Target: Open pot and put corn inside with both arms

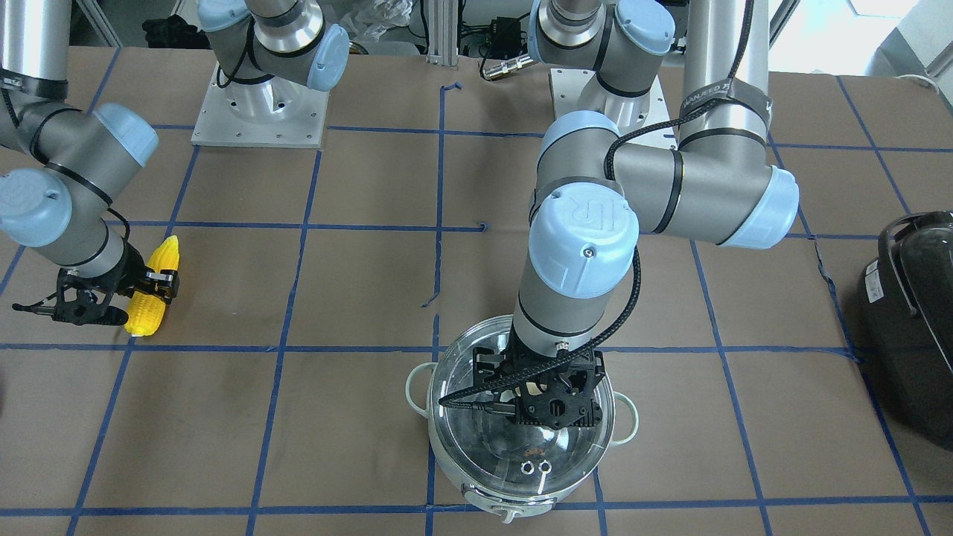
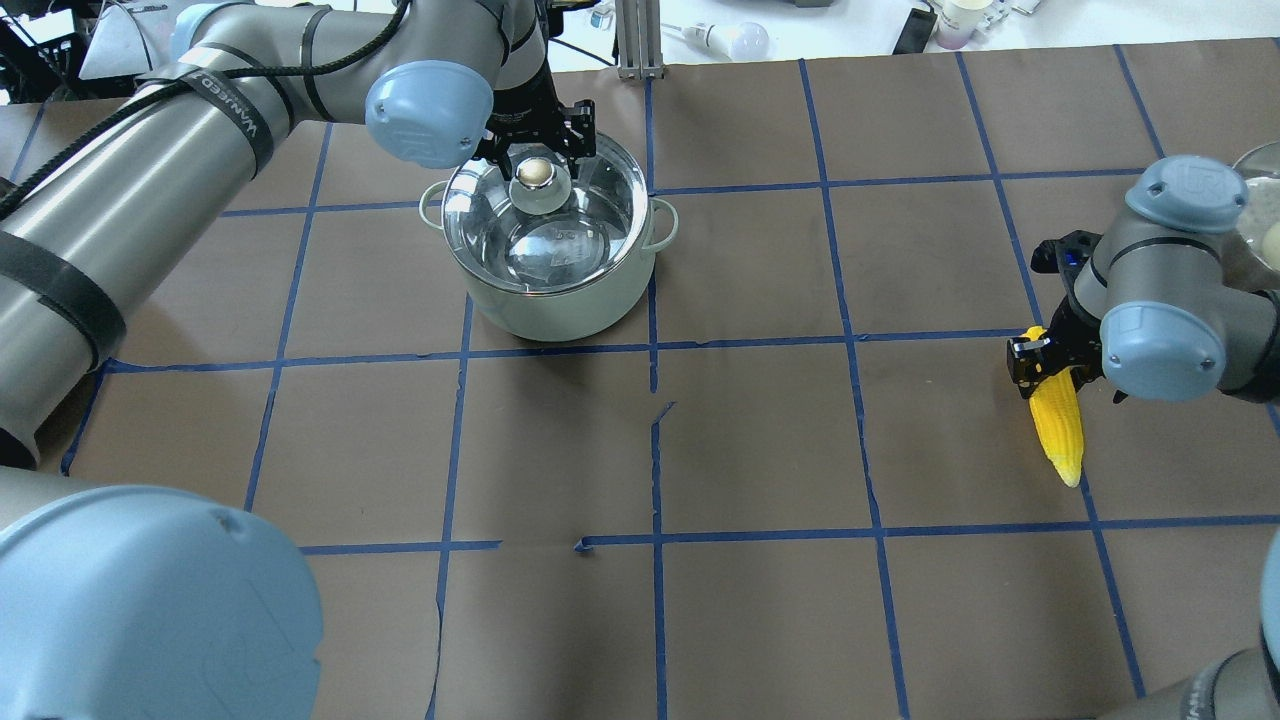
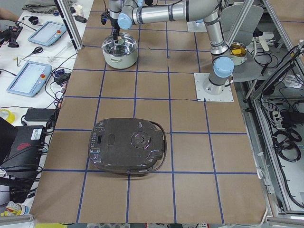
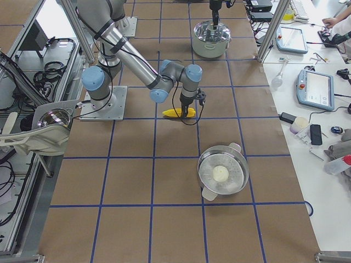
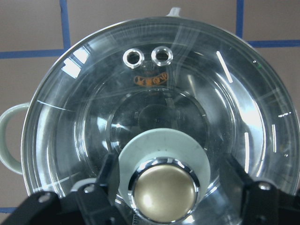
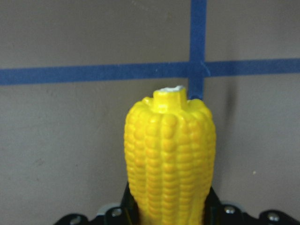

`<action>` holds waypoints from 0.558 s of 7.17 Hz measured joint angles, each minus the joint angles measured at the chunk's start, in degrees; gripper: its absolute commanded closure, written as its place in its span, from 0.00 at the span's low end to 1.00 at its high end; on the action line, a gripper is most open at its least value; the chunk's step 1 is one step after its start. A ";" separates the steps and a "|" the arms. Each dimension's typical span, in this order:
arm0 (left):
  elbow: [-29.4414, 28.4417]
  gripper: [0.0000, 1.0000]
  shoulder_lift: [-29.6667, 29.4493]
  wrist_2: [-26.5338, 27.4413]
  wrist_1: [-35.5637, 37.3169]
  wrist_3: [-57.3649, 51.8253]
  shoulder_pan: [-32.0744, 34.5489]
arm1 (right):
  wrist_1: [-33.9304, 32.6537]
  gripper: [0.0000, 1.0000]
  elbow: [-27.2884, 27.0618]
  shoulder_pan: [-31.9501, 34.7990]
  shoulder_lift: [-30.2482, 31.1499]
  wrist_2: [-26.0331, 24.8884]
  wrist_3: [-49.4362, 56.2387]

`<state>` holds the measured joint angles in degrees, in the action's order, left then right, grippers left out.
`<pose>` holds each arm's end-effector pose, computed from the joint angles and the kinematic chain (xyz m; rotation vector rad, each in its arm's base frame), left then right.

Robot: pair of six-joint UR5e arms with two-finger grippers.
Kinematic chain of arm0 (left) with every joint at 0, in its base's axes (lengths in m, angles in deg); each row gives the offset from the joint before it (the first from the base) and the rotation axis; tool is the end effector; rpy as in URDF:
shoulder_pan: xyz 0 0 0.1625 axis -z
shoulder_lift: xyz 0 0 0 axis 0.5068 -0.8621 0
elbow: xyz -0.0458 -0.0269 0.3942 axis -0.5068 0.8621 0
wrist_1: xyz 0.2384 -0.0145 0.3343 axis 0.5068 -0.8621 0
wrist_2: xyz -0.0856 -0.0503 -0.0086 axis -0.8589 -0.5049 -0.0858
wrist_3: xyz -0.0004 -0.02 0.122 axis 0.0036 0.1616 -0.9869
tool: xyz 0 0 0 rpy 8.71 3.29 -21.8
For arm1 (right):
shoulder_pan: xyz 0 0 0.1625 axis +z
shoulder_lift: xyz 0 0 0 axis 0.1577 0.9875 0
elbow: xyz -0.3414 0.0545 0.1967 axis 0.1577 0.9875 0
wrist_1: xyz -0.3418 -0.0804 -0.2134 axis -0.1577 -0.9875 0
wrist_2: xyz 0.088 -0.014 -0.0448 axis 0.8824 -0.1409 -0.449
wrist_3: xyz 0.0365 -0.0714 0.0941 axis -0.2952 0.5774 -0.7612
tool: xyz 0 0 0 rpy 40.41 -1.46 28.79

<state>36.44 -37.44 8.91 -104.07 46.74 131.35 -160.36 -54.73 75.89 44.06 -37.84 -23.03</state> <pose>-0.2588 -0.6503 0.2997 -0.0344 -3.1311 0.1927 -0.0801 -0.4913 0.1455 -0.0557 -3.0598 -0.1526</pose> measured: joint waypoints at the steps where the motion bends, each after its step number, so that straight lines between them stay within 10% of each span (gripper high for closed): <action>1: 0.10 0.78 0.19 0.03 -0.06 0.04 0.00 | 0.31 1.00 2.15 0.16 0.12 0.22 -0.29; 2: 0.17 0.98 0.30 0.06 -0.14 0.12 0.00 | 0.70 1.00 4.48 0.90 0.33 0.59 -1.09; 4: -0.03 1.00 0.67 0.06 -0.22 0.07 -0.01 | 2.36 1.00 10.38 7.91 0.88 1.28 -8.96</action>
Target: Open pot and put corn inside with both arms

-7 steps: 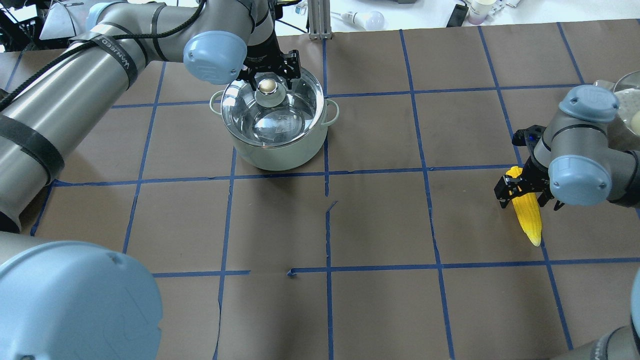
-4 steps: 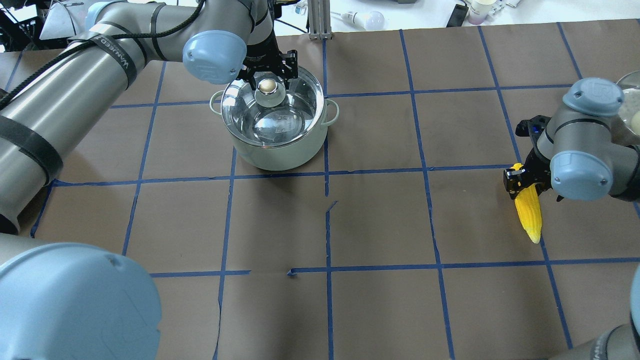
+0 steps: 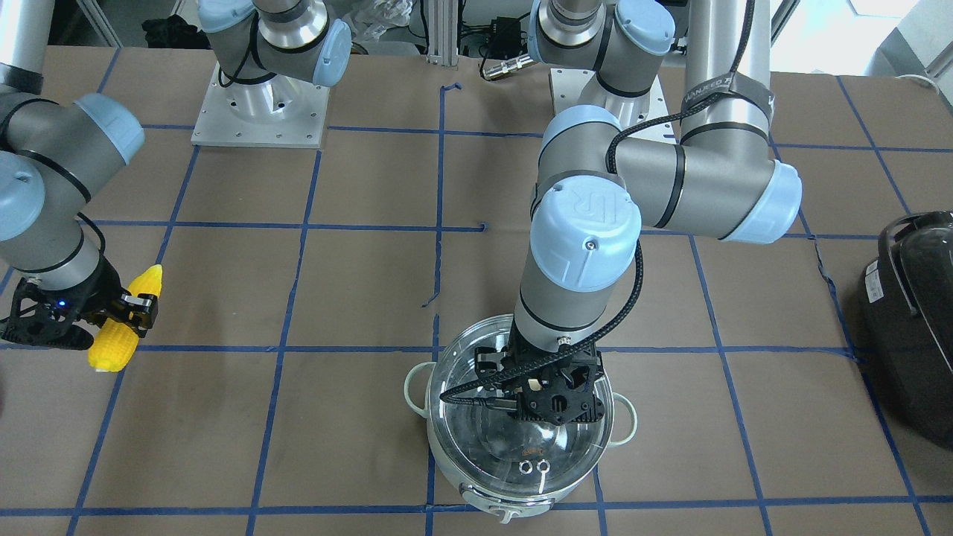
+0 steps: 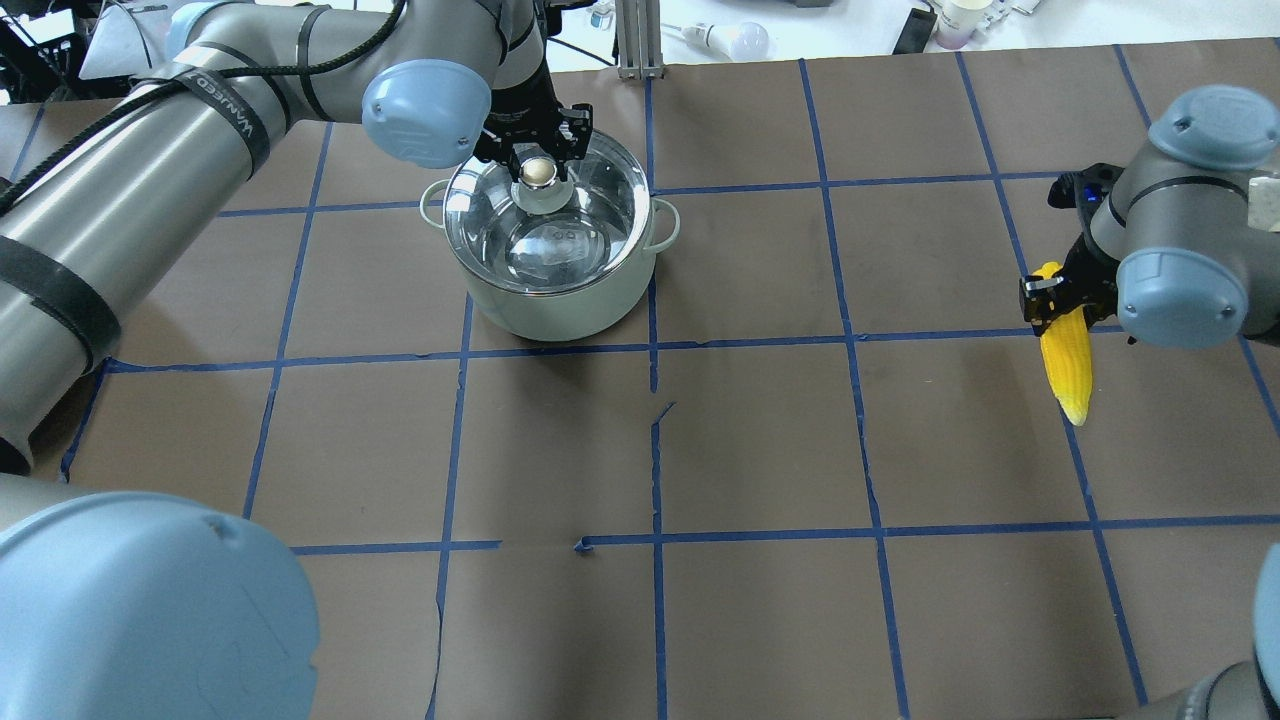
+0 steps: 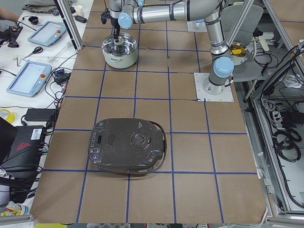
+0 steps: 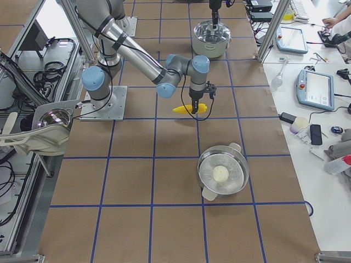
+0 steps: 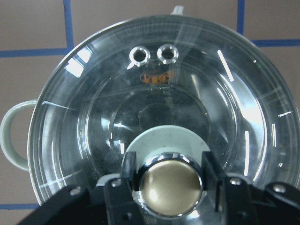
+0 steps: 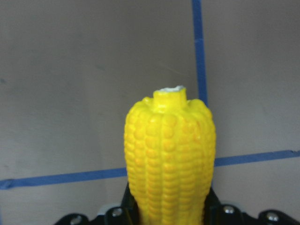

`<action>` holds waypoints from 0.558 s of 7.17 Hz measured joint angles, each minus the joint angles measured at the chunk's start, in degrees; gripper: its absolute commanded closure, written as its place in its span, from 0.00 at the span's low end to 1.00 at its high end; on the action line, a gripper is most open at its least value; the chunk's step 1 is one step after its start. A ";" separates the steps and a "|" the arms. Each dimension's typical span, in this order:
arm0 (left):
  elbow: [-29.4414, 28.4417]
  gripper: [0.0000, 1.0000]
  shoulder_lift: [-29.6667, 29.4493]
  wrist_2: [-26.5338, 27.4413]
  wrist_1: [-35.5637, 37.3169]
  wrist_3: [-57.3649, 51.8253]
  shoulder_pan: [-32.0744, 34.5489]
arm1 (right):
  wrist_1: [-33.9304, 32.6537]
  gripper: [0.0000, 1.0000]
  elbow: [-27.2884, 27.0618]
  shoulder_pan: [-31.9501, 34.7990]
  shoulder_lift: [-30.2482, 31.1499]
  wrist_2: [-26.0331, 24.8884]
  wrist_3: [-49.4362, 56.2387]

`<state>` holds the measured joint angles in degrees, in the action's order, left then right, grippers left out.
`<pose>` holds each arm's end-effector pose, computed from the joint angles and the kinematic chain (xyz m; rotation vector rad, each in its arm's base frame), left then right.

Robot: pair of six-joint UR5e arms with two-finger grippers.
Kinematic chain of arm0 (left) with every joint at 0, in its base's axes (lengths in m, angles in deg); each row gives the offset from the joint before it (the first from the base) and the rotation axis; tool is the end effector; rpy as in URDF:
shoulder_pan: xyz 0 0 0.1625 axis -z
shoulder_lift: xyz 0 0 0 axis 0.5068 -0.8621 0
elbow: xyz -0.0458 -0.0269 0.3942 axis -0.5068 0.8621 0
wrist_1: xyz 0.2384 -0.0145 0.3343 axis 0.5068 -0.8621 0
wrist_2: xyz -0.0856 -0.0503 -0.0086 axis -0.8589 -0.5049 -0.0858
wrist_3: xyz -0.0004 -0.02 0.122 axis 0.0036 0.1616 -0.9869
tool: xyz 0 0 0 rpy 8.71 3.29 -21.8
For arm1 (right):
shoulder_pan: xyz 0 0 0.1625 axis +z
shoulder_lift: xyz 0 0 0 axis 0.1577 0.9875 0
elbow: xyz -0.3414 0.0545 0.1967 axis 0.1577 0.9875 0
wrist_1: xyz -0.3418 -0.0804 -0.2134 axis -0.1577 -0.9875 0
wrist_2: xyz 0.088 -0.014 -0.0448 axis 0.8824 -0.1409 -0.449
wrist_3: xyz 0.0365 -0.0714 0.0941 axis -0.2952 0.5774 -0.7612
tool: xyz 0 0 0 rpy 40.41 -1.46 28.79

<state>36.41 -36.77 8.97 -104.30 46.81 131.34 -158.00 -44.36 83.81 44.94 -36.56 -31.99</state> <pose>-0.2582 -0.6485 0.3075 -0.0320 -3.1298 0.2056 -0.0248 -0.5565 0.2224 -0.0941 -3.0323 0.1045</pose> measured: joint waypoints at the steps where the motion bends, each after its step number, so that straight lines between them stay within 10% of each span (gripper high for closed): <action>1: -0.19 1.00 0.43 0.03 -0.03 -0.12 -0.11 | 3.56 1.00 4.48 6.10 0.29 -0.13 -6.95; 4: -4.21 1.00 3.29 0.03 -7.20 -1.29 -3.81 | 17.03 1.00 21.71 19.61 -2.49 0.38 -25.90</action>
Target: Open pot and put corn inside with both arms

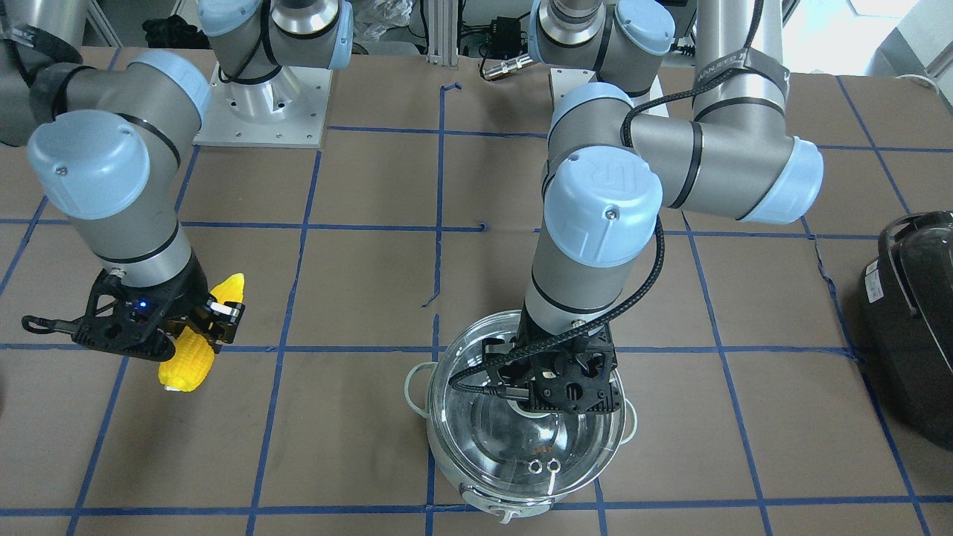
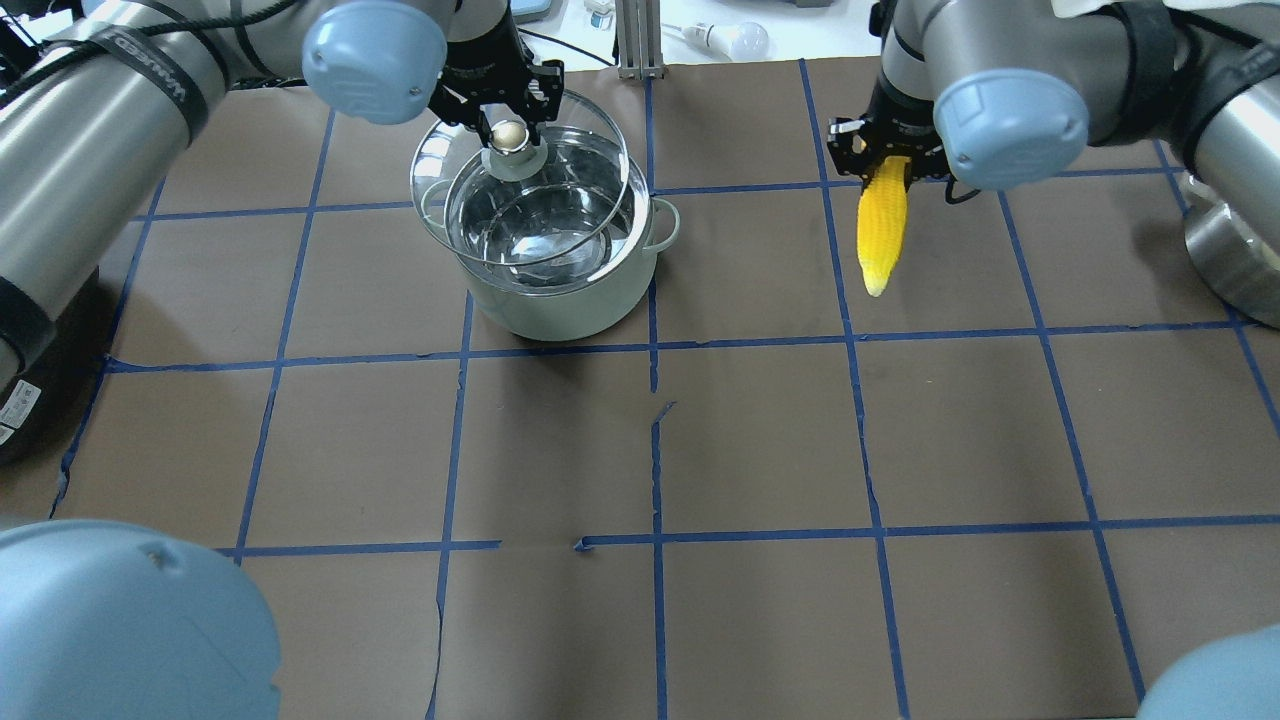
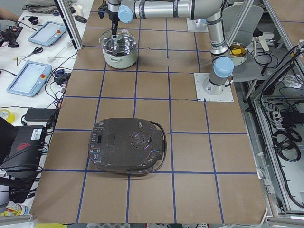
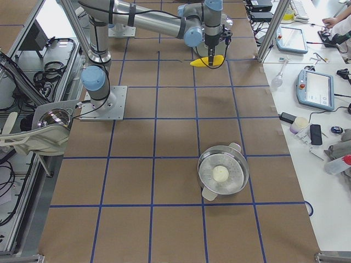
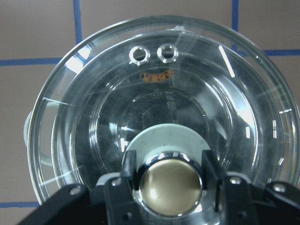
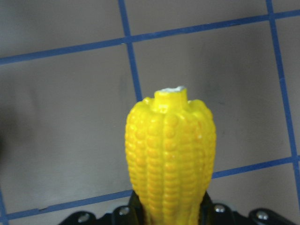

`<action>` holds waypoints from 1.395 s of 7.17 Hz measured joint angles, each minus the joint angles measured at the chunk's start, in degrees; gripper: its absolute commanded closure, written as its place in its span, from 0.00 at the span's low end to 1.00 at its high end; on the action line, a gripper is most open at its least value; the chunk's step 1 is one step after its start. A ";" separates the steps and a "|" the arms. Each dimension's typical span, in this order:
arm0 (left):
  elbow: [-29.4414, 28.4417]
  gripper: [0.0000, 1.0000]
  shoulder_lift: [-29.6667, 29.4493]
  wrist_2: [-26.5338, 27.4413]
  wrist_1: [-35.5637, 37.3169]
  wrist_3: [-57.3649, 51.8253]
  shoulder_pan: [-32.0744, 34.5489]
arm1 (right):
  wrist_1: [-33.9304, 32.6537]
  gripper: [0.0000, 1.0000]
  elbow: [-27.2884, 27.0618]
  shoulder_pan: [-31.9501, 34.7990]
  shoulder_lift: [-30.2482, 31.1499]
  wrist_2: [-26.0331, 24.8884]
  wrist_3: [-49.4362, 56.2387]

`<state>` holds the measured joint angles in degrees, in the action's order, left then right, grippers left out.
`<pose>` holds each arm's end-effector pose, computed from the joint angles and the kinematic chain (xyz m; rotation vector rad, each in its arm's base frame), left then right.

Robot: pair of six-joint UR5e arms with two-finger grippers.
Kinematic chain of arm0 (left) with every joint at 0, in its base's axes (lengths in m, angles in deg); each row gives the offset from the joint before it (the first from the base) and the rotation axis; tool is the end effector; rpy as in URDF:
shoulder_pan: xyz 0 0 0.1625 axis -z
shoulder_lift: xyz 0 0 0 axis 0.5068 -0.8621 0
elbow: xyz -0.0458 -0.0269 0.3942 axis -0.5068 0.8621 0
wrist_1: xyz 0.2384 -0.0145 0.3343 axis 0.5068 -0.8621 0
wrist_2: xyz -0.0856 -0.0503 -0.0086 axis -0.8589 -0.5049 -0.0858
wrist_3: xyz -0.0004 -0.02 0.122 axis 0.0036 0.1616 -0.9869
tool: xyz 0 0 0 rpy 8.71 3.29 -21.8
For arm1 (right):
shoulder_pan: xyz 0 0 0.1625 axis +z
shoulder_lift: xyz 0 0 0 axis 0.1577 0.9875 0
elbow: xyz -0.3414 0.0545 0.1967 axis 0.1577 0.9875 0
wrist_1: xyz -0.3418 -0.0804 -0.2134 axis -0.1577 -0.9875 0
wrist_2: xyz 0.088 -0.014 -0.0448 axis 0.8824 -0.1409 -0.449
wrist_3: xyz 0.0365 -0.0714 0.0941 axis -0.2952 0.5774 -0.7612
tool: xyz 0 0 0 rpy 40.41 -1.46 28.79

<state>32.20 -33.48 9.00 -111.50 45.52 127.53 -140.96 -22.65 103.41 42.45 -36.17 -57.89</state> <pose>-0.2131 -0.6535 0.3687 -0.0370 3.1333 -0.2143 0.1695 -0.6040 0.3410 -0.2660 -3.0641 0.2172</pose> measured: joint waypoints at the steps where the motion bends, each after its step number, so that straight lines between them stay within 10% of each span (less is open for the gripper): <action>1: -0.38 1.00 1.16 0.00 -2.87 -2.40 -3.54 | 0.87 1.00 3.83 3.24 -2.15 0.04 -3.61; 8: 17.68 1.00 5.24 4.58 5.26 -13.84 -23.60 | -8.34 1.00 20.50 17.58 -16.25 2.63 -10.28; 9: 22.38 1.00 5.84 3.95 11.76 -15.75 -24.01 | -9.82 0.92 20.70 18.76 -17.22 3.59 -8.90; 10: 26.35 1.00 6.36 2.71 17.55 -19.41 -24.55 | -11.78 0.31 20.74 19.38 -18.42 5.51 -5.75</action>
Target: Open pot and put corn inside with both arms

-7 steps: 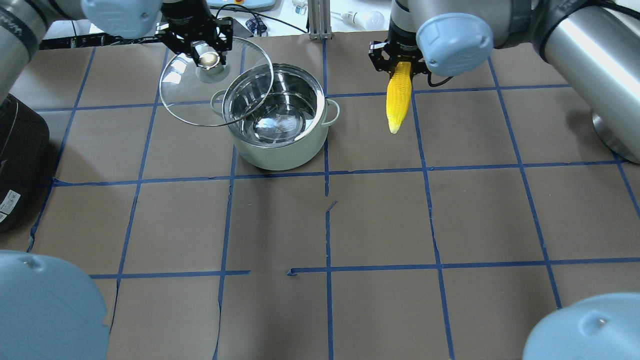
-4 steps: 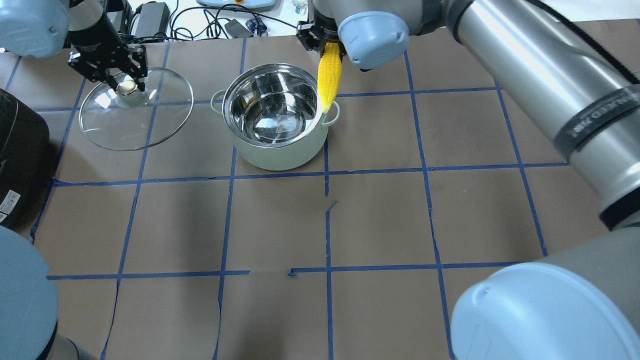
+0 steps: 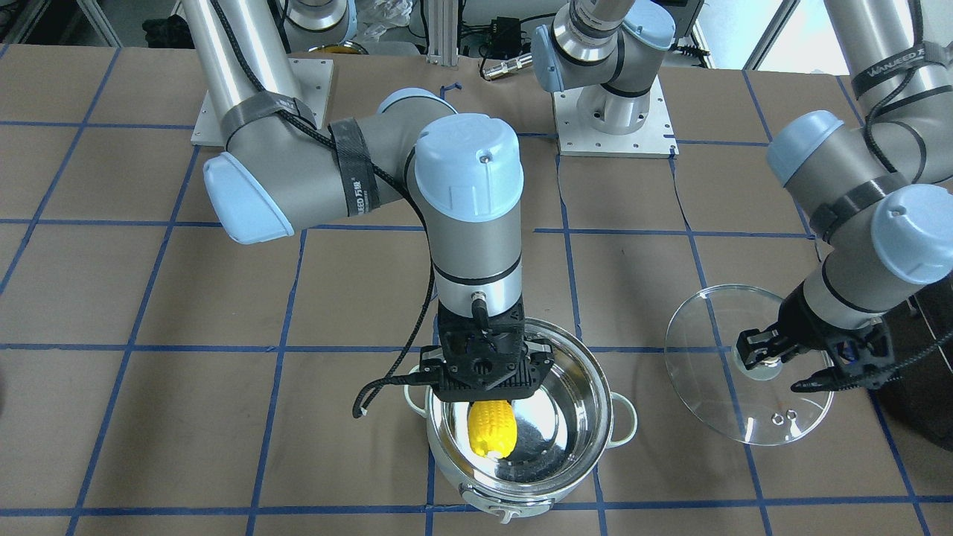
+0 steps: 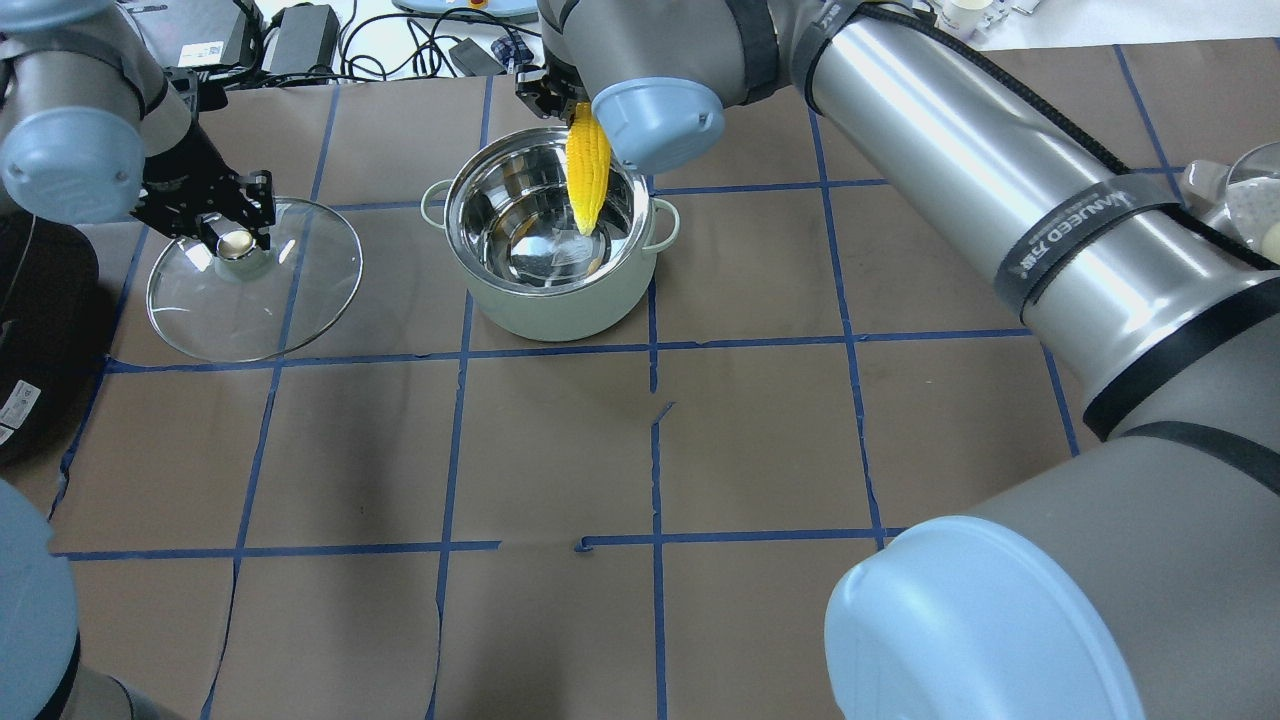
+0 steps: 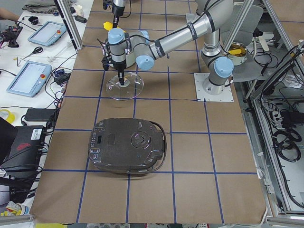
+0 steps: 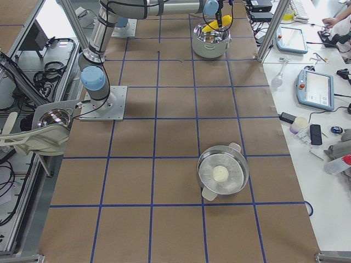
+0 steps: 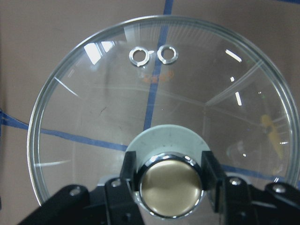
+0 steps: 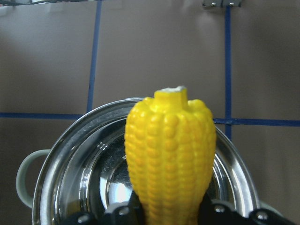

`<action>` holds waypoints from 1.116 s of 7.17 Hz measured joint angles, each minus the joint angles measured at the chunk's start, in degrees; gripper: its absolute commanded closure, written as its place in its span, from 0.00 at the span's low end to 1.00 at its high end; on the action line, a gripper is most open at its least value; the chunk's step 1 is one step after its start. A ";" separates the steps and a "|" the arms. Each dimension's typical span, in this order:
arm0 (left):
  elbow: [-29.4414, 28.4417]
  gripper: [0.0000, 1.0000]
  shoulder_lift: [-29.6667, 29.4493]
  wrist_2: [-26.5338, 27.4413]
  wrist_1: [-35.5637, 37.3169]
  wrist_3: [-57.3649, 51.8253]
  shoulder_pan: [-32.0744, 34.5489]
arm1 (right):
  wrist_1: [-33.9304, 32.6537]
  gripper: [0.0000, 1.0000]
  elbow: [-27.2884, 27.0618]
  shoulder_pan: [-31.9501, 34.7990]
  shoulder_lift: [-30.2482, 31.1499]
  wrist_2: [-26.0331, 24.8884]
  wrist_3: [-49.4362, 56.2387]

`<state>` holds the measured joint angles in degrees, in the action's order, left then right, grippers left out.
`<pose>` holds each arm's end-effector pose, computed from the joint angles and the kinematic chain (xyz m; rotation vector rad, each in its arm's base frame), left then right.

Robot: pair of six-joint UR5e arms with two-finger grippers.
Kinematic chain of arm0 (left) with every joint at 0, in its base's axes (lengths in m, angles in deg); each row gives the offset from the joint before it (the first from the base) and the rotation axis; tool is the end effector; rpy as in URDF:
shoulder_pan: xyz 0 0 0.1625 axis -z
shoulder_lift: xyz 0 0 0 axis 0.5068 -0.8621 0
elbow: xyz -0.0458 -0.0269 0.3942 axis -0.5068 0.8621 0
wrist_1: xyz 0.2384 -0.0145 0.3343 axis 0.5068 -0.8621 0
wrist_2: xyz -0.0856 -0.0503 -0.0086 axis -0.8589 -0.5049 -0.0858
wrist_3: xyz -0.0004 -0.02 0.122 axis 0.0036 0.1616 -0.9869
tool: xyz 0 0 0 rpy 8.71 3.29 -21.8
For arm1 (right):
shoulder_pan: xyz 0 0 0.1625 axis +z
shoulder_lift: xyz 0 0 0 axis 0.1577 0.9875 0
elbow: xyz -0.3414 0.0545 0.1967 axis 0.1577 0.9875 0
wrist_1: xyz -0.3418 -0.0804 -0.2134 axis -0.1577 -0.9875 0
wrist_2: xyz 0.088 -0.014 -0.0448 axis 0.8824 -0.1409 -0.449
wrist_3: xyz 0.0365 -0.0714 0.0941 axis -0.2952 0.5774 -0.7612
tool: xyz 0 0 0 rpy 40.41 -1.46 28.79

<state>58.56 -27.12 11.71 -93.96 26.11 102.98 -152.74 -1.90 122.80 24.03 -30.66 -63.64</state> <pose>0.0582 -0.6015 0.2515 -0.1756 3.0475 -0.1116 0.4277 -0.6369 0.3293 -0.1076 2.9423 -0.5120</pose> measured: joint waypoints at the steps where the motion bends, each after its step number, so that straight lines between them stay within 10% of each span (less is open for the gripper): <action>1: 3.09 1.00 0.36 -1.48 3.62 -5.41 -1.14 | -1.09 0.00 0.01 0.25 -1.12 1.51 3.74; 8: 13.40 1.00 2.36 -5.87 11.85 -13.51 -6.40 | 5.39 0.00 -1.32 -1.06 2.25 0.46 9.56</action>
<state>71.96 -24.76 5.84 -82.11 12.60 96.58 -147.35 -3.22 121.73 26.28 -30.20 -54.08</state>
